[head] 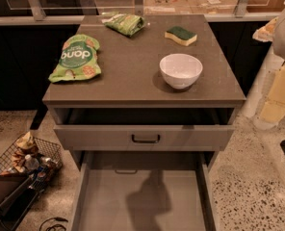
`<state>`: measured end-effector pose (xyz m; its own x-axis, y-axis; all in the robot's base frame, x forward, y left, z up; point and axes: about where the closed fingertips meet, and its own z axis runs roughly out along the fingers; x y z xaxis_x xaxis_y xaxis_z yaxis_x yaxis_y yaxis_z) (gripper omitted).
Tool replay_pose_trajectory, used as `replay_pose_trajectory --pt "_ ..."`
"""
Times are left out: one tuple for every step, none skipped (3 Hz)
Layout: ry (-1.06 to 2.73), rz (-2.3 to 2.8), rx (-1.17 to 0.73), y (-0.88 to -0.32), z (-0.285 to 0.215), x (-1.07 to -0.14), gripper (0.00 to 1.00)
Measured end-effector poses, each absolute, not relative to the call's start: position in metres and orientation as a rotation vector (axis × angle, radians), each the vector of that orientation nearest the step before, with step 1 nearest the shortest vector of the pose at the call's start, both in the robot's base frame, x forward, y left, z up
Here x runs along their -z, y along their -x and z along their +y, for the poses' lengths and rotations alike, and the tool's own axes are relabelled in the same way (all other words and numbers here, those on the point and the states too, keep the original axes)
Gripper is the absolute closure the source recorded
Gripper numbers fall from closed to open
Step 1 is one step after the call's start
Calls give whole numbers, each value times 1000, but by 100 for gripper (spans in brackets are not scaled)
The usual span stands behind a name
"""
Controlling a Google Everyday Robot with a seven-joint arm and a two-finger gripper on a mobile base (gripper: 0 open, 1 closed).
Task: Place sponge into middle drawer
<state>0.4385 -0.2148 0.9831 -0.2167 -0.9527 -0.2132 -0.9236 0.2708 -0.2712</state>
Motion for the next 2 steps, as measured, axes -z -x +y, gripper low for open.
replay_pose_trajectory --pt "1711 2213 122 -439 -215 -983 0" --pt "1681 2205 122 -443 -218 -984 0"
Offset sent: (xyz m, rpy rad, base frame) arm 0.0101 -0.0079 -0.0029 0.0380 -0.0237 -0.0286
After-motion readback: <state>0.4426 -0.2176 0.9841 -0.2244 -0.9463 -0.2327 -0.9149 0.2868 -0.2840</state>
